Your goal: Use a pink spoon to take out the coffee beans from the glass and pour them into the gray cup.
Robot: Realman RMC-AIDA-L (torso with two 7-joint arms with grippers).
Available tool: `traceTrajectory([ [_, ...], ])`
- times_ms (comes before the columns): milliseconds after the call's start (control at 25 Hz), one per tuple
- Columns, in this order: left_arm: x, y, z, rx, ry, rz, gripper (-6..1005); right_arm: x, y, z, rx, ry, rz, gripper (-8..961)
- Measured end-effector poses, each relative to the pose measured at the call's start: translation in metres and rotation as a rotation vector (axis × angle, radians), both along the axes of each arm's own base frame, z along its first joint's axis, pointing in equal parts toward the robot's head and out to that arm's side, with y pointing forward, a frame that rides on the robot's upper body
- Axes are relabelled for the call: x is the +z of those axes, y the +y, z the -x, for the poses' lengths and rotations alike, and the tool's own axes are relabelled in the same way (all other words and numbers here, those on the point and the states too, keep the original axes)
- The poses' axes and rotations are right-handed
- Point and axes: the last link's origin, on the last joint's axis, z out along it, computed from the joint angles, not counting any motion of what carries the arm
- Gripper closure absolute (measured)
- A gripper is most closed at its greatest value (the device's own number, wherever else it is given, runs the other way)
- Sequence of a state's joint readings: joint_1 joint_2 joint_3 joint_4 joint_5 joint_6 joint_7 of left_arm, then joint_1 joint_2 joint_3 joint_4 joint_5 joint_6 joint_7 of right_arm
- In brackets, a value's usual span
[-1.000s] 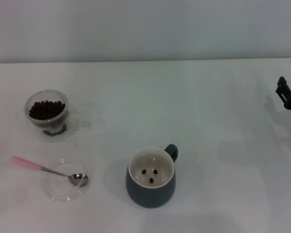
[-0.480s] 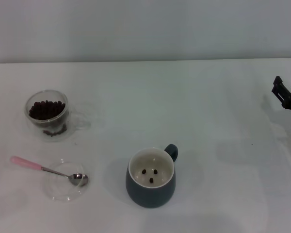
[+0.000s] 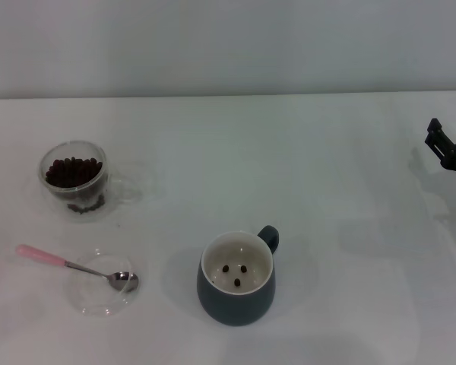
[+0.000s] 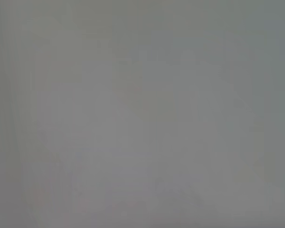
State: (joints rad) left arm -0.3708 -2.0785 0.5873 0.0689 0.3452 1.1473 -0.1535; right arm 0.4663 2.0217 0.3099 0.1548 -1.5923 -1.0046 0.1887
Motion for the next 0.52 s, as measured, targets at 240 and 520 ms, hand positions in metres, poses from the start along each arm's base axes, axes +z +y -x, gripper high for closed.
traceTrajectory([
  [240, -0.0025, 0.0024, -0.0016, -0.002, -0.009, 0.003, 135, 0.0003, 0.0002, -0.0001, 0.0, -0.001, 0.0, 76],
  [520, -0.0035, 0.0058, -0.0039, -0.007, -0.012, 0.005, 135, 0.001, 0.0006, -0.0003, 0.0, -0.002, -0.002, 76],
])
